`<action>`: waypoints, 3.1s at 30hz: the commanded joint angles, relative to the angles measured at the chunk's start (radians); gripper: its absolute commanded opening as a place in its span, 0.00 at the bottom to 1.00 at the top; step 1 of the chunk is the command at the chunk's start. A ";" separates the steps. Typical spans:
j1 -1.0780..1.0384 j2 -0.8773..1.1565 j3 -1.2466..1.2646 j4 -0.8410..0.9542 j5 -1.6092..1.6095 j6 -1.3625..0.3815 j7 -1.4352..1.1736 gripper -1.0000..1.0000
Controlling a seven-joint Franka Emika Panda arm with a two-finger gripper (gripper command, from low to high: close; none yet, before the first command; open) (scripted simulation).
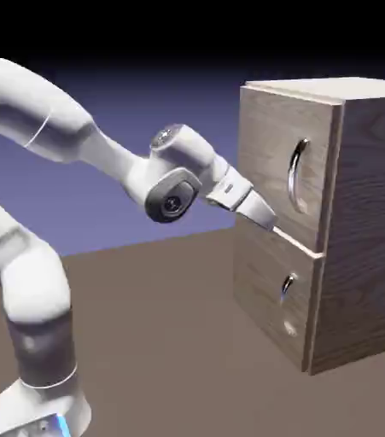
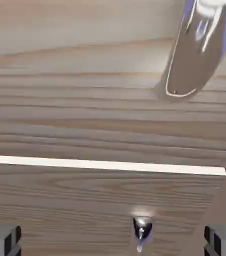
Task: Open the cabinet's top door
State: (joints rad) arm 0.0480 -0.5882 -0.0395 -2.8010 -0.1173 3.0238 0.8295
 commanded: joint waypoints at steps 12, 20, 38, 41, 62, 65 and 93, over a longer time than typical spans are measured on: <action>0.160 -0.081 -0.176 0.040 -0.522 -0.059 0.394 1.00; 0.267 -0.135 -0.293 0.067 -0.870 -0.098 0.656 1.00; 0.508 -0.257 -0.556 0.127 -1.653 -0.186 1.246 1.00; 0.548 -0.277 -0.600 0.137 -1.783 -0.201 1.344 1.00; 0.828 -0.419 -0.907 0.207 -2.697 -0.304 2.033 1.00; 0.900 -0.382 -0.952 0.261 -2.713 -0.318 2.047 1.00; 0.341 -0.351 -0.190 -0.059 -2.059 -0.635 2.062 0.00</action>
State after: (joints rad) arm 0.3885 -0.9389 -0.2299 -2.8597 -2.1782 2.3892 2.8928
